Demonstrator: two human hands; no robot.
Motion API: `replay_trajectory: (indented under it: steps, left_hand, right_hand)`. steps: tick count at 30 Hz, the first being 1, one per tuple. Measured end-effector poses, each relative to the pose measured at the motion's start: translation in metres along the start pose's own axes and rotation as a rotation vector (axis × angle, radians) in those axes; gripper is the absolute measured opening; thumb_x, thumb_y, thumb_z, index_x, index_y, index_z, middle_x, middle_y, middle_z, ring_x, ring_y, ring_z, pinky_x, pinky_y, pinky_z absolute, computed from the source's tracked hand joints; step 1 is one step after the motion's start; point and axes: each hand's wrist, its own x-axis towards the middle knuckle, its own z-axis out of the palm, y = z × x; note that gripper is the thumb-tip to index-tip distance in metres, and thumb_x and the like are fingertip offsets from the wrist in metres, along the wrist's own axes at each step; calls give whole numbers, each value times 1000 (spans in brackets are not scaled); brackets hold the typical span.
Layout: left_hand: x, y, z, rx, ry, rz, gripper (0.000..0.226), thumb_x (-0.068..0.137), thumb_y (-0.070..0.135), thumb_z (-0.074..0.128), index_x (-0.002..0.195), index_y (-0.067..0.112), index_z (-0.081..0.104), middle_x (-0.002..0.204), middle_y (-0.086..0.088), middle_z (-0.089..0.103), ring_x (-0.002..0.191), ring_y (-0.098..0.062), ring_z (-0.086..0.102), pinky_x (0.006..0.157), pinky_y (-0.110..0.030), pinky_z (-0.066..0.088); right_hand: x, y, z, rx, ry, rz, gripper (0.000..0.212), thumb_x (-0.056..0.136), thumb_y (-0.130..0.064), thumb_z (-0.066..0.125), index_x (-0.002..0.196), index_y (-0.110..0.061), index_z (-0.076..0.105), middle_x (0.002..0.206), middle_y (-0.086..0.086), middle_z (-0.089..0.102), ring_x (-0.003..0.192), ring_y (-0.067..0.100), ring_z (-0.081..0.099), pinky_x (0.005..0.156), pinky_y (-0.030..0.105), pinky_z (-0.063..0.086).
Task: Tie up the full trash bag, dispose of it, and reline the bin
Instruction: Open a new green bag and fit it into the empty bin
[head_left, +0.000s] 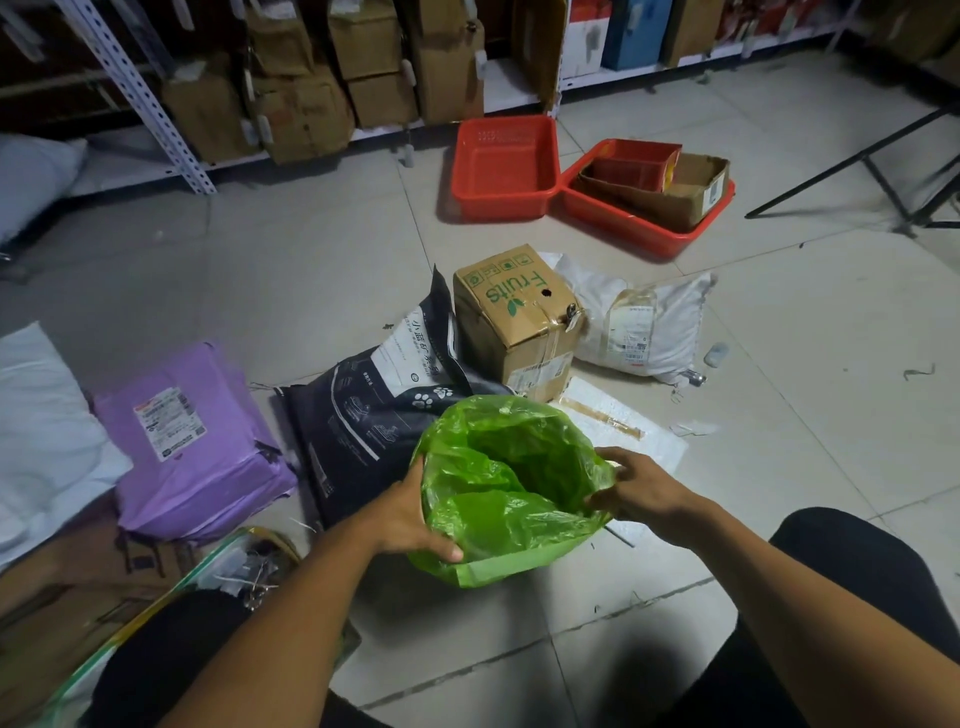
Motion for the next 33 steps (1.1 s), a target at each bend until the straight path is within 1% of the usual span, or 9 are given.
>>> replay_trajectory:
  steps: [3, 8, 11, 13, 21, 25, 28, 30, 33]
  left_hand:
    - [-2, 2, 6, 47, 9, -37, 157, 40, 44, 95, 150, 36, -18, 147, -2, 46, 131, -24, 47, 111, -37, 39]
    - [2, 1, 15, 203, 119, -97, 156, 49, 31, 95, 149, 30, -25, 143, -17, 49, 131, -34, 48, 107, -39, 43]
    - [6, -1, 19, 239, 183, -121, 148, 55, 30, 91, 150, 28, -22, 142, -17, 48, 127, -35, 51, 105, -39, 44]
    - [9, -3, 18, 225, 224, -102, 141, 54, 28, 87, 151, 33, -16, 142, -16, 47, 126, -35, 52, 104, -41, 44]
    - [10, -2, -5, 202, 264, -111, 103, 67, 17, 84, 152, 19, 26, 143, -16, 43, 133, -31, 44, 109, -30, 35]
    - [10, 6, -10, 115, 386, -63, 48, 76, 7, 70, 123, 13, 63, 126, -13, 51, 121, -26, 51, 99, -19, 33]
    - [11, 15, -13, -9, 565, -80, 21, 79, 1, 62, 92, 14, 70, 113, -11, 55, 105, -28, 58, 88, -22, 37]
    - [13, 21, -15, -112, 639, -99, 12, 82, 8, 62, 90, 14, 69, 107, -9, 60, 96, -28, 63, 87, -26, 44]
    - [17, 29, -14, -275, 500, -120, 26, 86, 23, 63, 112, 17, 65, 95, -5, 70, 93, -28, 68, 89, -38, 53]
  right_hand:
    - [-6, 1, -6, -55, -157, 8, 63, 74, 10, 73, 126, -20, 54, 102, 14, 66, 77, 21, 64, 59, 27, 52]
    - [-1, 6, -13, -172, -190, -21, 77, 57, 7, 76, 127, -19, 54, 108, 14, 66, 83, 23, 66, 62, 29, 55]
    - [11, 14, -16, -472, -25, -59, 62, 58, 4, 76, 113, -22, 60, 105, 10, 66, 92, 26, 64, 76, 39, 57]
    - [16, 17, -14, -658, 155, -65, 52, 63, -4, 75, 110, -22, 62, 103, 4, 66, 96, 26, 62, 82, 34, 52]
    - [22, 16, -7, -751, 349, -18, 32, 74, -12, 70, 106, -11, 65, 103, 12, 70, 92, 32, 63, 70, 28, 41]
    - [24, 15, -4, -531, 341, 4, 50, 71, -6, 69, 119, -17, 58, 102, 9, 65, 91, 28, 62, 75, 29, 47]
    - [25, 7, -4, -204, 343, -17, 53, 76, -8, 66, 126, -23, 54, 111, 6, 61, 97, 25, 61, 80, 33, 48]
    - [29, -2, -3, -41, 371, -25, 35, 84, -13, 59, 118, -20, 59, 109, 6, 64, 93, 22, 61, 80, 34, 48]
    - [35, -11, 0, 80, 378, -14, 15, 93, -23, 51, 99, -14, 62, 102, 8, 63, 84, 24, 58, 75, 36, 46]
